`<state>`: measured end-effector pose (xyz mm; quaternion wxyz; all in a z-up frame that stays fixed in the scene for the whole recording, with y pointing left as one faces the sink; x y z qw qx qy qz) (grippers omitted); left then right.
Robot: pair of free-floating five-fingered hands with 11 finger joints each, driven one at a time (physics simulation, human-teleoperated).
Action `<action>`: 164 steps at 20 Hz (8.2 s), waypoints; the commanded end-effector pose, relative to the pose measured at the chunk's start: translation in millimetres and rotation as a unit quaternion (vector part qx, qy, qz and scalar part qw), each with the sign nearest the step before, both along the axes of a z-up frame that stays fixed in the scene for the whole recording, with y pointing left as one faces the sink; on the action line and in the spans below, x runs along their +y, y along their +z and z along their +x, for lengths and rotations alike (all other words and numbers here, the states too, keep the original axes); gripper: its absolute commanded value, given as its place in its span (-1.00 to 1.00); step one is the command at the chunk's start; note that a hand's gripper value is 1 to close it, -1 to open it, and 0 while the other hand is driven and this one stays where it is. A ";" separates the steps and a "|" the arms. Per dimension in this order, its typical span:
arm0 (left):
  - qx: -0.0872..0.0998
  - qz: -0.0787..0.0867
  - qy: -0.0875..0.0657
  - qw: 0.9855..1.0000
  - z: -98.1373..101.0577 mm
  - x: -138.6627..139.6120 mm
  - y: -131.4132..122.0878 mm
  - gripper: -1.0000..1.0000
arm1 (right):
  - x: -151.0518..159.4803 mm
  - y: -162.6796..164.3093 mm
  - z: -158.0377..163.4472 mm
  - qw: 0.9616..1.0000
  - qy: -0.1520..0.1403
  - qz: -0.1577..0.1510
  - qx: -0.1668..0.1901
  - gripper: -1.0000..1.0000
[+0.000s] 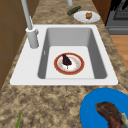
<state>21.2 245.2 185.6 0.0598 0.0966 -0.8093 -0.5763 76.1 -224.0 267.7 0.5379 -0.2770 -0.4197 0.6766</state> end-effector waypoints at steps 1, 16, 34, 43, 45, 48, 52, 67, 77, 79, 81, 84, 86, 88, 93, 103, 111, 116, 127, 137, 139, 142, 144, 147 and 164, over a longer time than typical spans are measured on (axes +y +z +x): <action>0.020 0.000 -0.020 1.000 4.4 18.9 13.0 -1.00 | 0.0 0.0 0.0 1.000 0.000 0.000 0.000 0.00; 0.014 -0.002 -0.044 0.999 29.2 96.0 46.9 -1.00 | 0.1 -0.3 0.0 1.000 -0.003 0.002 -0.002 0.00; 0.035 0.014 -0.029 0.999 42.8 203.1 79.0 -1.00 | 0.1 -0.4 0.0 1.000 -0.004 0.003 -0.002 0.00; 0.060 0.012 -0.018 0.998 3.4 244.0 133.8 -1.00 | 0.1 -0.4 0.0 1.000 -0.004 0.003 -0.002 0.00; 0.065 0.015 -0.018 0.998 -4.9 251.9 144.1 -1.00 | 0.1 -0.4 0.0 1.000 -0.004 0.003 -0.002 0.00; 0.060 0.024 -0.017 0.998 -17.3 257.3 162.2 -1.00 | 0.1 -0.4 0.0 1.000 -0.004 0.003 -0.002 0.00; 0.049 0.024 -0.017 0.998 -27.5 246.9 191.2 -1.00 | 0.1 -0.4 0.0 1.000 -0.004 0.003 -0.002 0.00; 0.066 0.024 -0.021 0.997 -34.9 208.6 283.3 -1.00 | 0.1 -0.4 0.0 1.000 -0.004 0.003 -0.002 0.00; 0.083 0.024 -0.023 0.996 -32.3 184.9 344.8 -1.00 | 0.1 -0.4 0.0 1.000 -0.004 0.003 -0.002 0.00; 0.090 0.029 -0.021 0.995 -32.0 184.6 355.7 -1.00 | 0.1 -0.4 0.0 1.000 -0.004 0.003 -0.002 0.00; 0.096 0.030 -0.018 0.995 -31.8 179.6 365.9 -1.00 | 0.1 -0.4 0.0 1.000 -0.004 0.003 -0.002 0.00; 0.101 0.016 0.002 0.995 -32.6 183.0 353.6 -1.00 | 0.1 -0.4 0.0 1.000 -0.004 0.003 -0.002 0.00; 0.081 0.014 0.001 0.997 -41.7 181.9 353.3 -1.00 | 0.1 -0.4 0.0 1.000 -0.004 0.003 -0.002 0.00; 0.084 0.021 -0.031 0.996 -30.2 172.1 359.1 -1.00 | 0.1 -0.4 0.0 1.000 -0.004 0.003 -0.002 0.00; 0.072 0.018 0.024 0.997 -34.6 132.9 375.3 -1.00 | 0.1 -0.4 0.0 1.000 -0.004 0.003 -0.002 0.00; 0.066 0.015 0.092 0.993 -14.4 77.5 359.6 -1.00 | 0.1 -0.4 0.0 1.000 -0.004 0.003 -0.002 0.00; 0.083 0.029 0.149 0.985 9.1 34.3 356.0 -1.00 | 0.1 -0.4 0.0 1.000 -0.004 0.003 -0.002 0.00; 0.091 0.033 0.180 0.979 20.3 15.2 365.0 -1.00 | 0.1 -0.4 0.0 1.000 -0.004 0.003 -0.002 0.00; 0.093 0.024 0.244 0.965 55.1 -32.2 362.7 -1.00 | 0.1 -0.4 0.0 1.000 -0.004 0.003 -0.002 0.00; 0.097 0.010 0.303 0.948 87.3 -73.2 359.7 -1.00 | 0.1 -0.4 0.0 1.000 -0.004 0.003 -0.002 0.00; 0.095 0.010 0.315 0.944 96.5 -82.9 361.7 -1.00 | 0.1 -0.4 0.0 1.000 -0.004 0.003 -0.002 0.00; 0.092 0.009 0.334 0.938 110.9 -95.0 364.2 -1.00 | 0.1 -0.4 0.0 1.000 -0.004 0.003 -0.002 0.00; 0.092 0.014 0.348 0.933 119.4 -101.4 363.5 -1.00 | 0.1 -0.4 0.0 1.000 -0.004 0.003 -0.002 0.00; 0.089 0.031 0.368 0.925 132.6 -106.7 362.0 -1.00 | 0.1 -0.4 0.0 1.000 -0.004 0.003 -0.002 0.00; 0.089 0.005 0.475 0.875 226.0 -152.2 358.4 -1.00 | 0.1 -0.4 0.0 1.000 -0.004 0.003 -0.002 0.00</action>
